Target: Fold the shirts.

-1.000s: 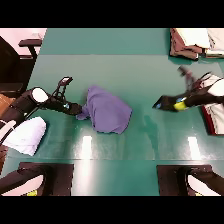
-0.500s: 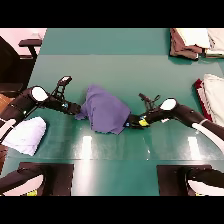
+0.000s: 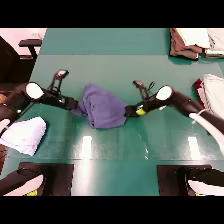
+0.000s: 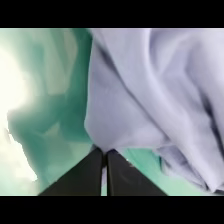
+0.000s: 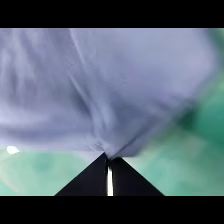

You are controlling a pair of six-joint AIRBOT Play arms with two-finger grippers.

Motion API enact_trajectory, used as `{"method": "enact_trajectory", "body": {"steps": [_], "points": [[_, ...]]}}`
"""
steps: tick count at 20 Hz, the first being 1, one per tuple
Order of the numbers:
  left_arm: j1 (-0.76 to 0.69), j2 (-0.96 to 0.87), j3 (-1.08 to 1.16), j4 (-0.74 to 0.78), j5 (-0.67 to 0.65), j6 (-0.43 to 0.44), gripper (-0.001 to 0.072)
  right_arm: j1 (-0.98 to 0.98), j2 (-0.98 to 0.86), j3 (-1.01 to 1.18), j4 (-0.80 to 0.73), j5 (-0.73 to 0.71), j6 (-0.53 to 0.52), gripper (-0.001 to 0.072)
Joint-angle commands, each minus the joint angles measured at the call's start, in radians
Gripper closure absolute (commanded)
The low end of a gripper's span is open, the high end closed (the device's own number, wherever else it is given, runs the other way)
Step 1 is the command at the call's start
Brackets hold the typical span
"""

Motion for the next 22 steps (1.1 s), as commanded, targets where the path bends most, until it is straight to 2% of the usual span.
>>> {"method": "enact_trajectory", "body": {"steps": [1, 7, 14, 18, 22], "points": [[0.001, 0.103, 0.121, 0.111, 0.008, -0.030, 0.0679, -0.103, 0.119, 0.117, -0.265, 0.116, 0.060, 0.0695], [0.001, 0.309, 0.438, 0.121, 0.012, -0.019, 0.0679, -0.251, 0.373, 0.384, -0.443, 0.238, 0.060, 0.0695], [0.001, 0.392, 0.729, 0.113, -0.012, -0.020, 0.0679, -0.340, 0.569, 0.641, -0.467, 0.259, 0.061, 0.0695], [0.001, 0.346, 0.636, 0.063, -0.072, -0.020, 0.0679, -0.317, 0.555, 0.571, -0.464, 0.256, 0.063, 0.0695], [0.001, 0.267, 0.364, 0.066, -0.017, -0.019, 0.0679, -0.264, 0.428, 0.400, -0.466, 0.223, 0.077, 0.0695]]}}
